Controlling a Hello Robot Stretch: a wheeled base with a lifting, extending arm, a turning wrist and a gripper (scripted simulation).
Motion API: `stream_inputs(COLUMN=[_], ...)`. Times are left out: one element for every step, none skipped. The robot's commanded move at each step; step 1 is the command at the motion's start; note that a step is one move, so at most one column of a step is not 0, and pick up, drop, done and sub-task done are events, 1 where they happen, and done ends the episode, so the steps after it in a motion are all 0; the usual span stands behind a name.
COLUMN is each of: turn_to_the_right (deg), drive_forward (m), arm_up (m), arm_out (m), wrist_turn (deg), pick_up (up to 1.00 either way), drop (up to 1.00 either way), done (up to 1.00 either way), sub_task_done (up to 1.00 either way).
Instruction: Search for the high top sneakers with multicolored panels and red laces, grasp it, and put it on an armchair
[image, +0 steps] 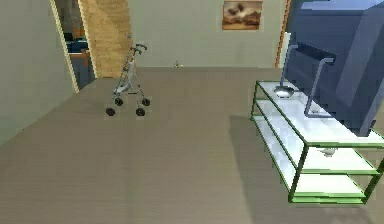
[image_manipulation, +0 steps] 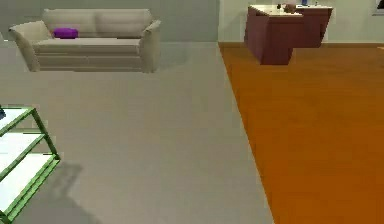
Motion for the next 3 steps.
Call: stream_inputs(turn_to_the_right=[0.0, 0.0, 0.0], drive_forward=[1.0, 1.0, 1.0], arm_up=[0.0, 0.0, 0.0], arm_out=[0.0, 0.0, 0.0], wrist_turn=[0.0, 0.0, 0.0], pick_up=[0.0, 0.0, 0.0], drop=[0.0, 0.0, 0.0], done=[0.0, 0.0, 0.0], sub_task_done=[0.0, 0.0, 0.0])
